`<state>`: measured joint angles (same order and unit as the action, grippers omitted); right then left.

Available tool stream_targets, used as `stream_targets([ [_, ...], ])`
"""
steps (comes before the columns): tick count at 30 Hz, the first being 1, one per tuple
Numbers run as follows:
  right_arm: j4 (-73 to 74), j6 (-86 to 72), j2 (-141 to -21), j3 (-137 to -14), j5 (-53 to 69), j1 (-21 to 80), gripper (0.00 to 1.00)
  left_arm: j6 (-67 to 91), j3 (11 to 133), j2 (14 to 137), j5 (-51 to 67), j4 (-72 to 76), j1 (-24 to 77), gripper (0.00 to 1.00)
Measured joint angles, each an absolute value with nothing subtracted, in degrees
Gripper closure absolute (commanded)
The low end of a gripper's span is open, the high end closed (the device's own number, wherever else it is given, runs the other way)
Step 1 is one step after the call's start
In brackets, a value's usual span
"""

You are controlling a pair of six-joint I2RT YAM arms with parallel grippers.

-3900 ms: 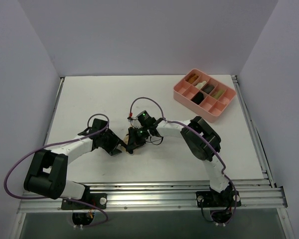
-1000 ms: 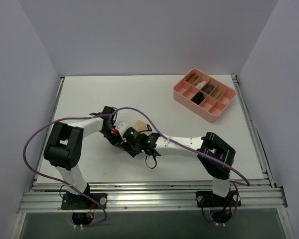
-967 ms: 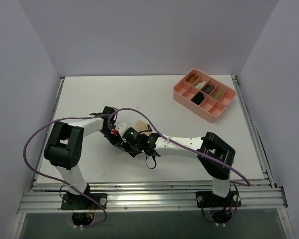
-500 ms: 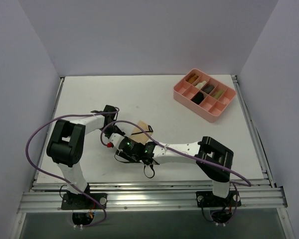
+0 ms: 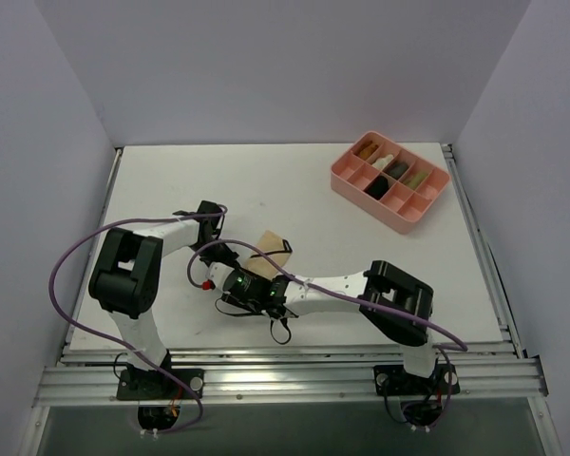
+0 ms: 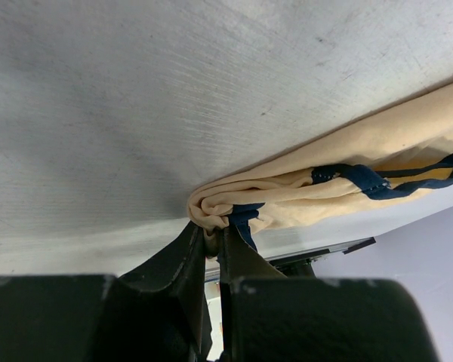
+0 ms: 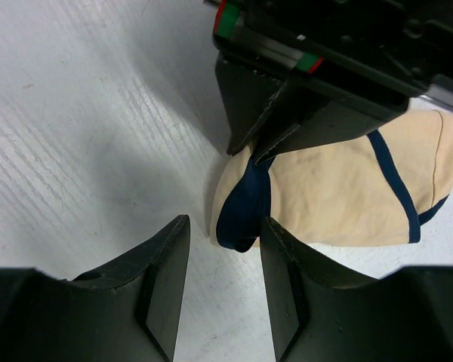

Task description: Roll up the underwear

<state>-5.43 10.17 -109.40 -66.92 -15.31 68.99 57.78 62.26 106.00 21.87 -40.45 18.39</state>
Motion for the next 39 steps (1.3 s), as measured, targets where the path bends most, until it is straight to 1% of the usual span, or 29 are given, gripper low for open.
stream_targets([
  [9,-5.4,12.3,-112.0,-67.8,-18.3,69.5,0.63,57.8,62.3,106.2,22.4,-41.2,18.4,0.98],
  [12,-5.4,13.0,-112.8,-68.1,-19.5,69.5,0.65,57.8,62.5,106.4,22.6,-41.7,18.4,0.98],
  [15,-5.6,13.6,-113.6,-68.8,-20.6,69.8,0.74,57.6,62.9,106.7,22.6,-42.3,18.4,0.98],
  [16,-5.6,13.6,-113.9,-69.0,-20.7,69.8,0.82,57.6,63.0,106.8,22.6,-42.4,18.4,0.98],
  [17,-5.7,13.6,-114.3,-69.2,-20.7,69.8,0.86,57.5,63.1,106.8,22.6,-42.5,18.4,0.98],
  [18,-5.7,13.5,-114.5,-69.3,-20.7,69.7,0.92,57.4,63.2,106.9,22.6,-42.7,18.4,0.98],
  [20,-5.6,13.4,-114.7,-69.4,-20.6,69.8,1.00,57.2,63.4,107.0,22.6,-43.0,18.4,0.96],
  [21,-5.5,13.3,-114.7,-69.4,-20.4,69.7,1.00,57.1,63.5,107.0,22.5,-43.1,18.4,0.93],
  [24,-5.0,12.4,-114.7,-69.6,-19.2,69.3,1.00,56.5,63.9,107.2,22.5,-43.5,18.5,0.88],
  [25,-4.8,11.9,-114.7,-69.8,-18.4,69.0,1.00,56.3,64.2,107.4,22.5,-43.7,18.5,0.84],
  [27,-4.5,9.8,-114.5,-70.2,-15.6,67.8,1.00,56.0,64.8,107.6,22.0,-44.3,18.5,0.78],
  [28,-4.5,8.6,-114.3,-70.2,-13.8,67.0,1.00,55.7,65.1,107.6,21.5,-44.5,18.5,0.72],
  [30,-4.6,5.8,-113.8,-70.2,-9.3,64.9,1.00,55.1,65.7,107.6,20.8,-44.9,18.4,0.65],
  [31,-4.9,4.3,-113.5,-70.1,-6.8,63.7,1.00,54.8,66.0,107.6,20.3,-45.0,18.4,0.60],
  [35,-6.6,-1.0,-112.6,-68.9,2.3,59.7,1.00,53.8,67.0,107.5,18.7,-45.4,17.8,0.52],
  [39,-7.8,-4.1,-112.4,-68.1,7.8,57.5,1.00,53.3,67.2,106.9,18.2,-45.1,16.9,0.48],
])
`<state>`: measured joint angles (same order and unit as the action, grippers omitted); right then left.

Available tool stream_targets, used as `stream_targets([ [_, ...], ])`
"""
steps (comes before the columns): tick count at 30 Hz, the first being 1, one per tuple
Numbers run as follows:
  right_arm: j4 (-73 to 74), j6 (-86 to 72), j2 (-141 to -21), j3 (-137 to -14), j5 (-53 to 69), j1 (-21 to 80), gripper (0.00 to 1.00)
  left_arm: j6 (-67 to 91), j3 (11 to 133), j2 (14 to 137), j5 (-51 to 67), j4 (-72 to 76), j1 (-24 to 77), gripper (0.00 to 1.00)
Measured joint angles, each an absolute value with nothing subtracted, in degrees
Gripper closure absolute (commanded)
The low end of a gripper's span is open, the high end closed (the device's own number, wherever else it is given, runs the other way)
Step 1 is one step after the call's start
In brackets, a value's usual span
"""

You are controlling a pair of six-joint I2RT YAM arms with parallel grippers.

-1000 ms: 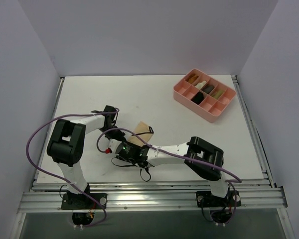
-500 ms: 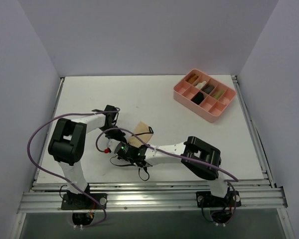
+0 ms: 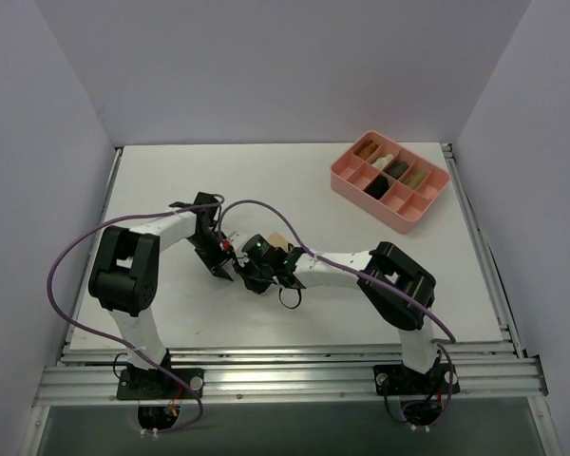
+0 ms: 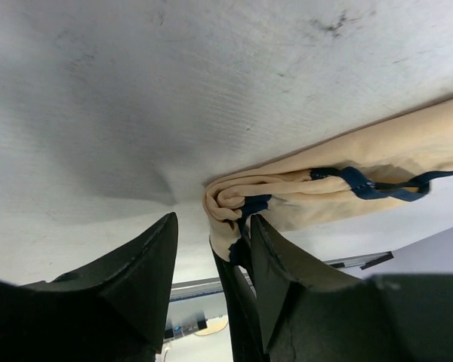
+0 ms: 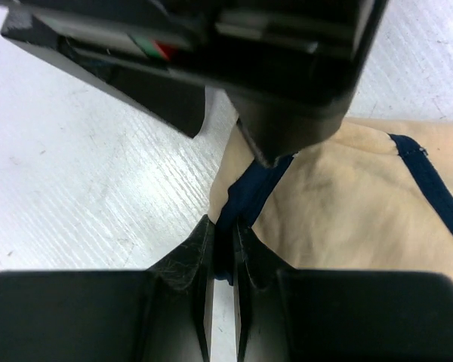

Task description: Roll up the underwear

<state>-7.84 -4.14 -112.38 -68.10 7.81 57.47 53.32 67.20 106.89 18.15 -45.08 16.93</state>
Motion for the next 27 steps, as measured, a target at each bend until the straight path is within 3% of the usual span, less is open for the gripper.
stream_targets([
  [15,-22.6,-14.8,-111.6,-60.0,19.8,52.8,1.00,52.9,62.1,95.0,14.4,-40.2,15.8,0.47],
  [27,-31.2,-20.0,-111.8,-55.5,26.8,49.6,1.00,52.0,56.3,92.7,14.5,-34.3,16.6,0.47],
])
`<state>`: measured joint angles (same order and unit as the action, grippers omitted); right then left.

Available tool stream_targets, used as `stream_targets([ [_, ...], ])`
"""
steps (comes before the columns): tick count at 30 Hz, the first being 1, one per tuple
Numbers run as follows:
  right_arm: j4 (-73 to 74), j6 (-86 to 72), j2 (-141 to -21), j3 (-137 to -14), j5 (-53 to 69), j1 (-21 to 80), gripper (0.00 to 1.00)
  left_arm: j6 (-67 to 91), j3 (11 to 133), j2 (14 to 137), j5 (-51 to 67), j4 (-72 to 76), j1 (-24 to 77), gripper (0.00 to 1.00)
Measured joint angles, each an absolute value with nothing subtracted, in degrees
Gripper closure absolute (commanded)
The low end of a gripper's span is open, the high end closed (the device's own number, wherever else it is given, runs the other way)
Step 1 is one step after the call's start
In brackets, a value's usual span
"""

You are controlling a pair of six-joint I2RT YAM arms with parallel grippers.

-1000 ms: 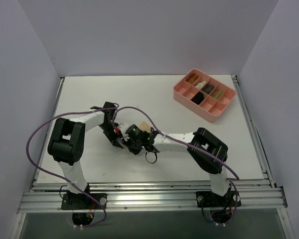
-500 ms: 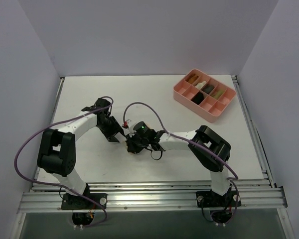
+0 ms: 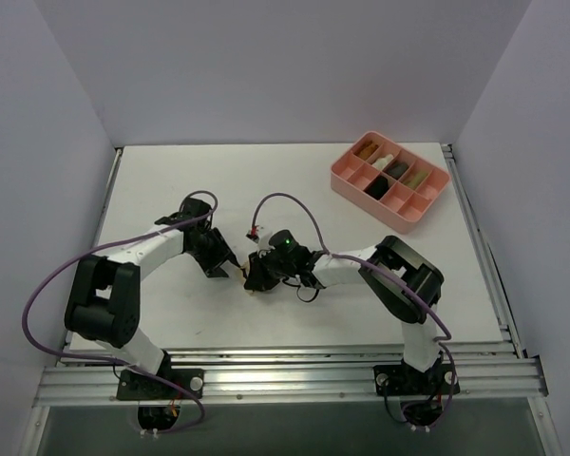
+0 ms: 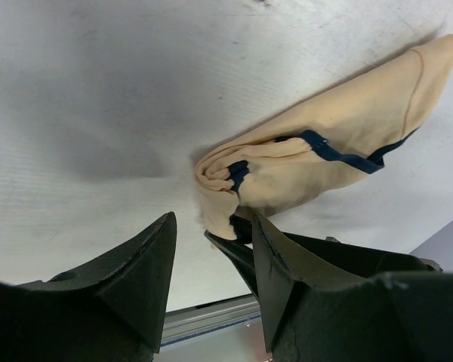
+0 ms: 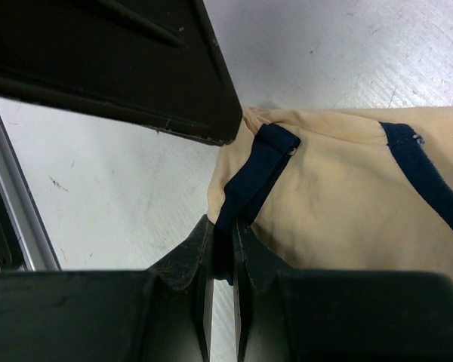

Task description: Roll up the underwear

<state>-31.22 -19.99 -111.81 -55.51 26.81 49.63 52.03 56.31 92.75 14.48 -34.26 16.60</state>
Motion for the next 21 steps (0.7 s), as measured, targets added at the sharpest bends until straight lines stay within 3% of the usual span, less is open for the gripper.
stream_targets([
  [21,-38.9,-23.6,-113.5,-52.6,35.0,46.3,1.00,50.3,55.2,96.8,17.8,-26.3,19.3,0.48],
])
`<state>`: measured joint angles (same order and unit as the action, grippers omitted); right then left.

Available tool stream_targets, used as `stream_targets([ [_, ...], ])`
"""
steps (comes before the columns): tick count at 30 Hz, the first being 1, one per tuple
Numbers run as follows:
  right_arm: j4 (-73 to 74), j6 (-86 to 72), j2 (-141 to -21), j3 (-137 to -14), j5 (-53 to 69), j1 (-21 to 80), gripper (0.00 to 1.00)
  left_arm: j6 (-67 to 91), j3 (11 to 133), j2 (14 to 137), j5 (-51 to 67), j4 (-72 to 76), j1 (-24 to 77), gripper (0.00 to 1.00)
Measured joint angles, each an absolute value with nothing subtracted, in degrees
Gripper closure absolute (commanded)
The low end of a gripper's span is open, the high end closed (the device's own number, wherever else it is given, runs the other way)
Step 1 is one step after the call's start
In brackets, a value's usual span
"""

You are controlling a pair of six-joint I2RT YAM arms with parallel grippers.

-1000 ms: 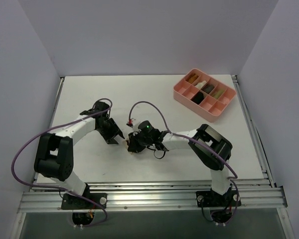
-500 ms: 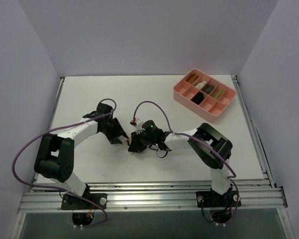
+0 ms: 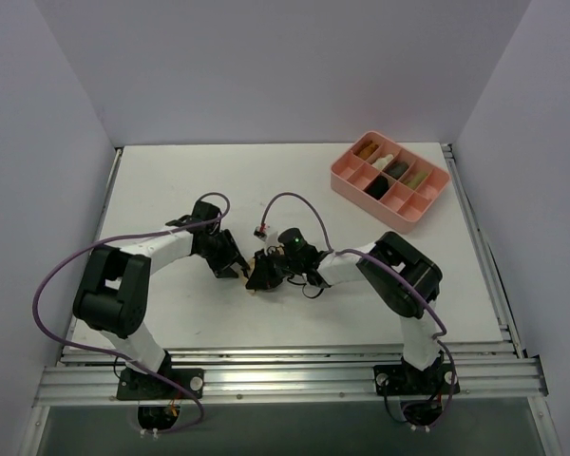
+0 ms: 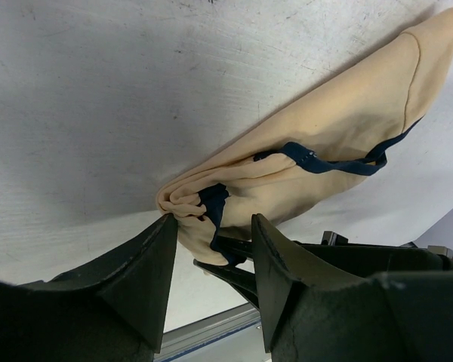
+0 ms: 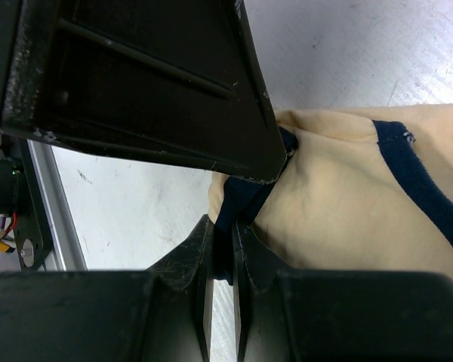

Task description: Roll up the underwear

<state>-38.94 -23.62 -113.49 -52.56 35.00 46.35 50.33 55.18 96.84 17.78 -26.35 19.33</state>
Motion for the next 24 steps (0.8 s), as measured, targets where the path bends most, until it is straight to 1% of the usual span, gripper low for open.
stream_targets([
  [5,-40.2,-24.1,-113.9,-52.2,36.2,45.6,1.00,49.9,55.2,96.9,17.8,-26.4,19.4,0.48],
  [10,-41.4,-24.3,-114.2,-51.9,37.2,45.1,1.00,49.1,55.2,96.8,17.0,-27.1,19.5,0.44],
  [15,-42.0,-24.5,-114.3,-51.5,38.1,44.7,1.00,49.2,54.8,94.0,14.5,-28.6,19.8,0.42],
  [20,-42.6,-24.9,-114.7,-51.5,39.0,44.5,1.00,49.7,54.8,93.2,13.6,-28.9,21.0,0.42],
  [22,-42.7,-25.1,-114.8,-51.5,39.3,44.4,1.00,50.0,54.7,93.3,13.5,-28.8,21.5,0.43],
  [24,-42.7,-25.2,-114.8,-51.5,39.3,44.3,1.00,50.2,54.7,93.8,13.5,-28.7,21.9,0.47],
])
